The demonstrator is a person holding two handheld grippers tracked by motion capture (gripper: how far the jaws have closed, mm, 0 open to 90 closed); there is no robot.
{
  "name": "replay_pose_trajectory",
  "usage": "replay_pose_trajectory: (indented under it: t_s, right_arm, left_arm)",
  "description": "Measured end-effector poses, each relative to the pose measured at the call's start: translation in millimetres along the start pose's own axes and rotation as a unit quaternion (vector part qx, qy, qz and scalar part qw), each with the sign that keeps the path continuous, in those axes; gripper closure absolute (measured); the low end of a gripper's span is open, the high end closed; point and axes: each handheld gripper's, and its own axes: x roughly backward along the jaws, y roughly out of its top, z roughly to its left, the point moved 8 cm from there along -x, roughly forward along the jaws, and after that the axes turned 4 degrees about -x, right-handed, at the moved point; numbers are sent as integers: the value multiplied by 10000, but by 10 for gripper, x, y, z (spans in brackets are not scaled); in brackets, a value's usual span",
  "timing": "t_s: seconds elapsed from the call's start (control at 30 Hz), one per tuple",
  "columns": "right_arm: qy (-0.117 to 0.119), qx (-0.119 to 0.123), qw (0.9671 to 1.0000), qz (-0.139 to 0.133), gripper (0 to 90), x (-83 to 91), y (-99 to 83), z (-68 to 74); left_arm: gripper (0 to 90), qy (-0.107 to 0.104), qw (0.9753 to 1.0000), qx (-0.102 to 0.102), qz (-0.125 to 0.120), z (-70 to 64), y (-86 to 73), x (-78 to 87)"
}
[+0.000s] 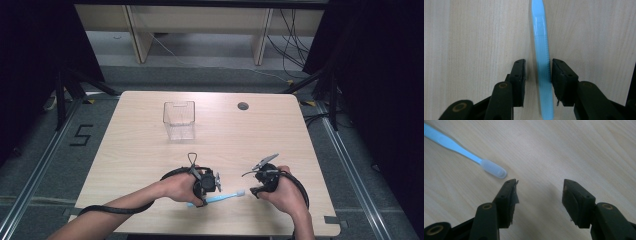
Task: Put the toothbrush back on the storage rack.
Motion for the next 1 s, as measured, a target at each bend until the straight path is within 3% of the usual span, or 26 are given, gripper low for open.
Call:
replay_pose_trajectory:
  t_s: [0.1, 0.3, 0.43, 0.47, 0.63, 0.7, 0.9, 1.0]
  right_arm:
    - [69, -140, 9999, 72, 461, 4, -10, 32]
    - [43, 30, 10000, -22, 459, -6, 7, 11]
    - [54, -181, 9998, 60, 459, 10, -9, 37]
    - [39, -38, 10000, 2, 459, 11, -1, 18]
    - [17, 15, 10000, -51, 459, 10, 4, 0]
    - [36, -107, 9999, -46, 460, 24, -2, 4]
    - [-24, -129, 9998, -161, 462, 56, 4, -33]
    - [-20, -181, 9996, -235, 463, 73, 9, -46]
  left_arm:
    - [642, 18, 10000, -8, -9, 2, 11, -1]
    - [701, 41, 10000, -48, 38, 3, 18, 0]
    - [752, 50, 9999, -77, 53, -28, 29, -7]
    - [767, 68, 9999, -100, 71, -40, 32, -7]
    - [777, 111, 9998, -132, 95, -47, 35, -5]
    - [779, 166, 9997, -186, 72, -47, 36, -4]
    - [781, 145, 9997, -156, -91, -50, 20, -3]
    - [781, 20, 9996, -139, -225, -65, 11, 24]
